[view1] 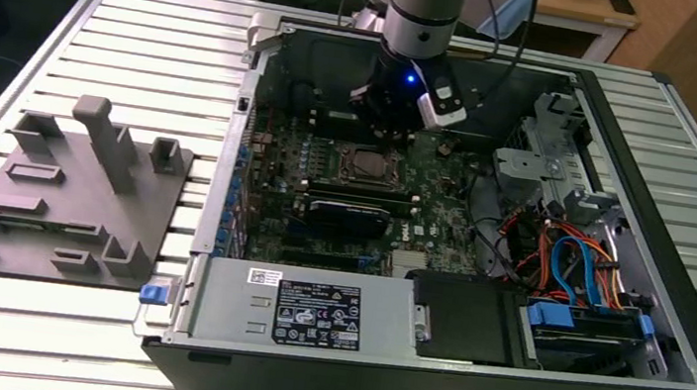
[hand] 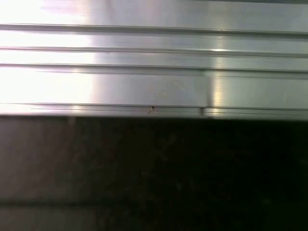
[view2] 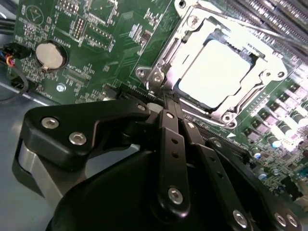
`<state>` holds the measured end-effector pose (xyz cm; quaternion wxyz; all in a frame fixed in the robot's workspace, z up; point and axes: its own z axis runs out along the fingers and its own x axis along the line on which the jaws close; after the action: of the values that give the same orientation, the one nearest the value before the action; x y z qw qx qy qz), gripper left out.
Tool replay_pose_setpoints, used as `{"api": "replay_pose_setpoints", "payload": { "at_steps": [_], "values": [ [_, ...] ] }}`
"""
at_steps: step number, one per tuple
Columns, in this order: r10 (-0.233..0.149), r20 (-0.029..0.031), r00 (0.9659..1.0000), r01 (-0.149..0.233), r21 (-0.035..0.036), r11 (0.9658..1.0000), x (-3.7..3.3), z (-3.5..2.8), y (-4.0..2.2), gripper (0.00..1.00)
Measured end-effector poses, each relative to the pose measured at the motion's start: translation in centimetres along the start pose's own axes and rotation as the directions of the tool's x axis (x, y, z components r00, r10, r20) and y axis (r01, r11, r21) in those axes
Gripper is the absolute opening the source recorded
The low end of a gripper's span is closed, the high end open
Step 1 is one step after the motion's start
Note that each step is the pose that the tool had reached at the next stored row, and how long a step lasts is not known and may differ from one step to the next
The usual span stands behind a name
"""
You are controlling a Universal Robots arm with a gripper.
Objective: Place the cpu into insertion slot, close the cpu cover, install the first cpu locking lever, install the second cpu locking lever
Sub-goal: 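Install the first cpu locking lever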
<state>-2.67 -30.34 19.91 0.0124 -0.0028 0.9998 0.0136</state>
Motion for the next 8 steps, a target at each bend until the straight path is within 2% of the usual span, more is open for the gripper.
{"api": "replay_pose_setpoints", "payload": {
  "at_steps": [2,5,7,8],
  "values": [
    [0.000,-0.0001,1.0000,0.000,0.0083,1.0000,0.00,0.10,0.00,0.11],
    [0.000,-0.0003,1.0000,0.000,0.0112,0.9999,0.00,0.19,-0.01,0.11],
    [0.000,-0.0002,1.0000,0.000,0.0083,1.0000,0.01,0.20,-0.02,0.11],
    [0.000,0.0001,1.0000,0.000,0.0007,1.0000,0.01,0.21,-0.01,0.11]
  ]
}}
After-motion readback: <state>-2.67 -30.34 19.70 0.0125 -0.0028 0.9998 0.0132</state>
